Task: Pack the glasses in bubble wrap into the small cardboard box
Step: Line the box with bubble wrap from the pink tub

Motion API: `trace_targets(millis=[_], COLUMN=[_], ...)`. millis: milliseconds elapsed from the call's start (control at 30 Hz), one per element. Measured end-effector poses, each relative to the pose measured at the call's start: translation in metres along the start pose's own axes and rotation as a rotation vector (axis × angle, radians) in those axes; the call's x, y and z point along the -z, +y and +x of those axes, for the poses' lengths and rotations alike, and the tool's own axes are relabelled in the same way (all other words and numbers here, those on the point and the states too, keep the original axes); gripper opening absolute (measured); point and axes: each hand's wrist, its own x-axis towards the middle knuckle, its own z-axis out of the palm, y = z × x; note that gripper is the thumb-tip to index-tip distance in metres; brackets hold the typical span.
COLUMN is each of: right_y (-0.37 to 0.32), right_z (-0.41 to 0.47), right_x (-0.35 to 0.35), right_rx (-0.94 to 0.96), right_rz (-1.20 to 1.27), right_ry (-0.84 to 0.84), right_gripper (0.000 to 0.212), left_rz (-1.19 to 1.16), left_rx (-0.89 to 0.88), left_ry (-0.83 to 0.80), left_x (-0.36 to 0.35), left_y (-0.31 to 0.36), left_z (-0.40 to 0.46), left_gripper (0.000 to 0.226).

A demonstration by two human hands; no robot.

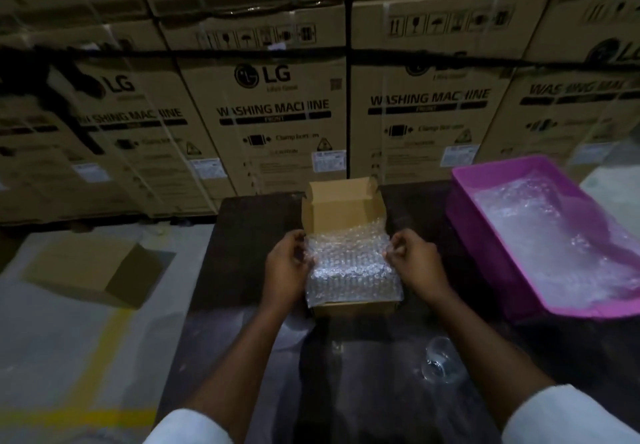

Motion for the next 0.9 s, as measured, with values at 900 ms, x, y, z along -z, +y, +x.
trace_targets(millis=[900], right_y=[0.026], right_z=[0.011], right_x=[-0.035], right_rx=[0.102], right_rz=[-0.423], right_ry=[-0.125], right_gripper=[0.033], left_rz=[0.687], left_rx=[-0.34], left_ry=[-0.581], left_x=[-0.058], left_y=[-0.014], left_z=[0.012], left_gripper=[0.046])
